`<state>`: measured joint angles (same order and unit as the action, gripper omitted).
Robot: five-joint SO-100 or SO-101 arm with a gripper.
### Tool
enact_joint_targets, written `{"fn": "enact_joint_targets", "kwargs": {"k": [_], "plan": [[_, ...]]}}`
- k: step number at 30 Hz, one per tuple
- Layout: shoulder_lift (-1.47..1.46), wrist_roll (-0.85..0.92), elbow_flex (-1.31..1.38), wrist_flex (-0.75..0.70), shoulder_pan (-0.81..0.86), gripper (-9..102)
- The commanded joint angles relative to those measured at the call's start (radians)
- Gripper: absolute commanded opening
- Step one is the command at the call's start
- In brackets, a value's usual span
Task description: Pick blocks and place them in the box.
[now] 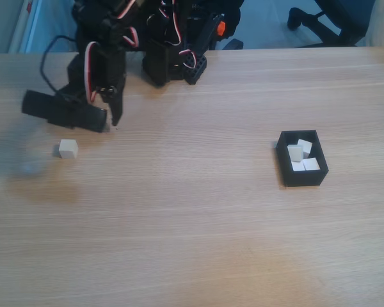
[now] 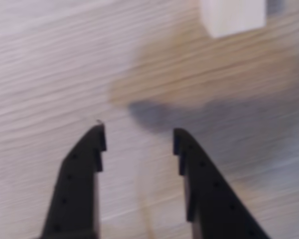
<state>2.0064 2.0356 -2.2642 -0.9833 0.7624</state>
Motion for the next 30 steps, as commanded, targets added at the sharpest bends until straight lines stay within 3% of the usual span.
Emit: {"fn": "enact_joint_targets", "kwargs": {"k": [1, 19, 30], "plan": [[-0.049, 0.043, 0.086, 0.034, 0.032, 14], [-0.314, 0.135, 0.310, 0.178, 0.067, 15], [-0.364, 0.127, 0.351, 0.161, 0.057, 15]]}}
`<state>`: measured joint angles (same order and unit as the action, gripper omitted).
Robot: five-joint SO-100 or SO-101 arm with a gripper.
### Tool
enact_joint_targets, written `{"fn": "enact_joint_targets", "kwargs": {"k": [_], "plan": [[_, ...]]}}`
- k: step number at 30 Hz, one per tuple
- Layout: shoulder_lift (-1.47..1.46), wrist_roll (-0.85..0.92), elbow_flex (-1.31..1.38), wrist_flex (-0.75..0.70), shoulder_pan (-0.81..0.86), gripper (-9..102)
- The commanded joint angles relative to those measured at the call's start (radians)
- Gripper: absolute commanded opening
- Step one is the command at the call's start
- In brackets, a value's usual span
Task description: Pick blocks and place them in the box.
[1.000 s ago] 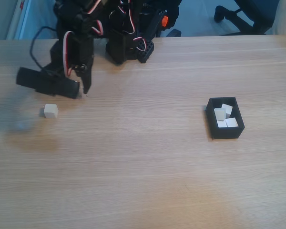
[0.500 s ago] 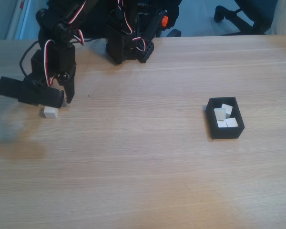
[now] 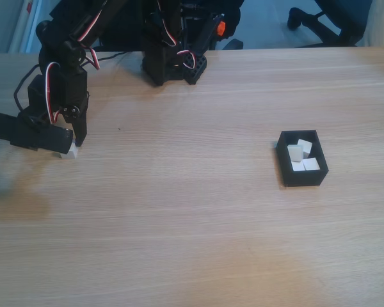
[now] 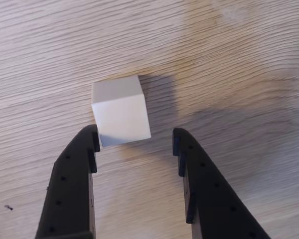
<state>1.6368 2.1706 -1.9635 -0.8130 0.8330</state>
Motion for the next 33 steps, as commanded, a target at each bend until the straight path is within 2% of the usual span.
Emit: {"fn": "enact_joint_targets", "kwargs": {"k": [1, 19, 33], "plan": [[0.006, -0.015, 0.051, -0.011, -0.018, 15], [-0.043, -0.057, 0.051, 0.035, -0.075, 13], [-0.002, -0.044, 0.038, -0.009, -0.095, 0]]}}
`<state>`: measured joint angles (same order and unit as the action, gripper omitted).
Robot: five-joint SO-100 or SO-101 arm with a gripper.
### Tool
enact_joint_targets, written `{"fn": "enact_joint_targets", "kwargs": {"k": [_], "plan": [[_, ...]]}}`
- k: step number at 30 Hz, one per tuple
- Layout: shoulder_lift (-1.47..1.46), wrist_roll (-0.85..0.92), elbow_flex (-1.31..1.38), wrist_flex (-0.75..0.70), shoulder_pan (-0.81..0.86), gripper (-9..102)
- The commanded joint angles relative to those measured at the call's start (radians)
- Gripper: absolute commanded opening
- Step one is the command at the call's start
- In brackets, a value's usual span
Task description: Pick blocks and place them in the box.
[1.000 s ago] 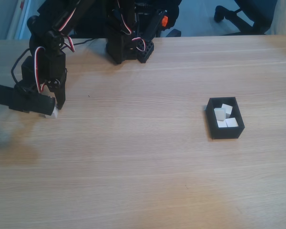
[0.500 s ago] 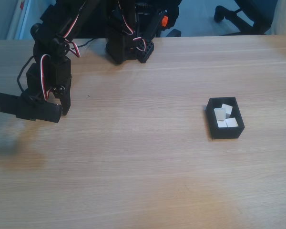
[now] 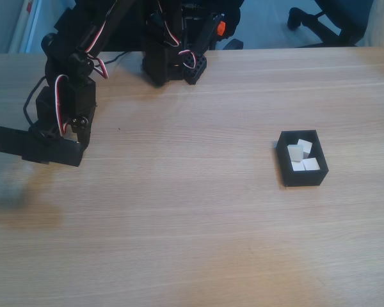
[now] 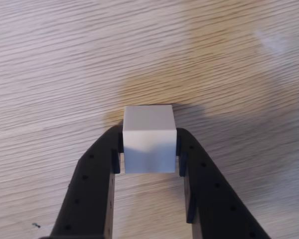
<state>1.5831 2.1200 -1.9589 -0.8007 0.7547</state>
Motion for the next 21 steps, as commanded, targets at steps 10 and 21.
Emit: {"fn": "enact_joint_targets", "kwargs": {"k": [10, 21], "plan": [[0.368, -0.190, -0.037, -0.296, -0.265, 0], [0.733, -0.611, -0.155, -0.479, -0.811, 0]]}}
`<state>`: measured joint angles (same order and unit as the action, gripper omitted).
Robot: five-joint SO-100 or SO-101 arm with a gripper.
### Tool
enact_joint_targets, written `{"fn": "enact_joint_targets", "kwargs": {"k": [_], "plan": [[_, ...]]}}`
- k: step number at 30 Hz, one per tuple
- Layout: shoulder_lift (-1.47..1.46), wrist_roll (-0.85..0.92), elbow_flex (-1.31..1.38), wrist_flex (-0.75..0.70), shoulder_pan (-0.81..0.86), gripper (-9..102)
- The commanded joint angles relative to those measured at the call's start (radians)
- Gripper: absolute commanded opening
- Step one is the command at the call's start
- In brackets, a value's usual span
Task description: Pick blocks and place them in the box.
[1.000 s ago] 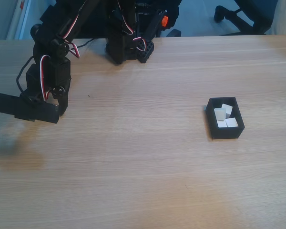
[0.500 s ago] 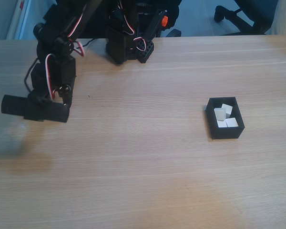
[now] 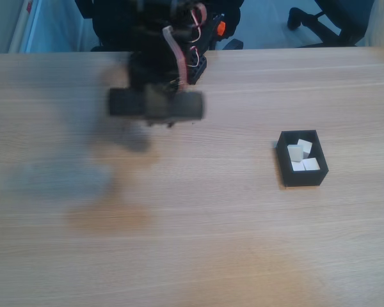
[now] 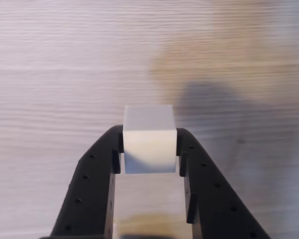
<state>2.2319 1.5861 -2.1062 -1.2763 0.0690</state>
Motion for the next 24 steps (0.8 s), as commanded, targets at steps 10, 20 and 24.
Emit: {"fn": "enact_joint_targets", "kwargs": {"k": [10, 20, 24], "plan": [[0.129, -0.304, -0.043, 0.206, -0.511, 0], [0.051, -0.281, -0.066, 0.472, -0.721, 0], [-0.014, -0.272, -0.038, 0.551, -0.753, 0]]}}
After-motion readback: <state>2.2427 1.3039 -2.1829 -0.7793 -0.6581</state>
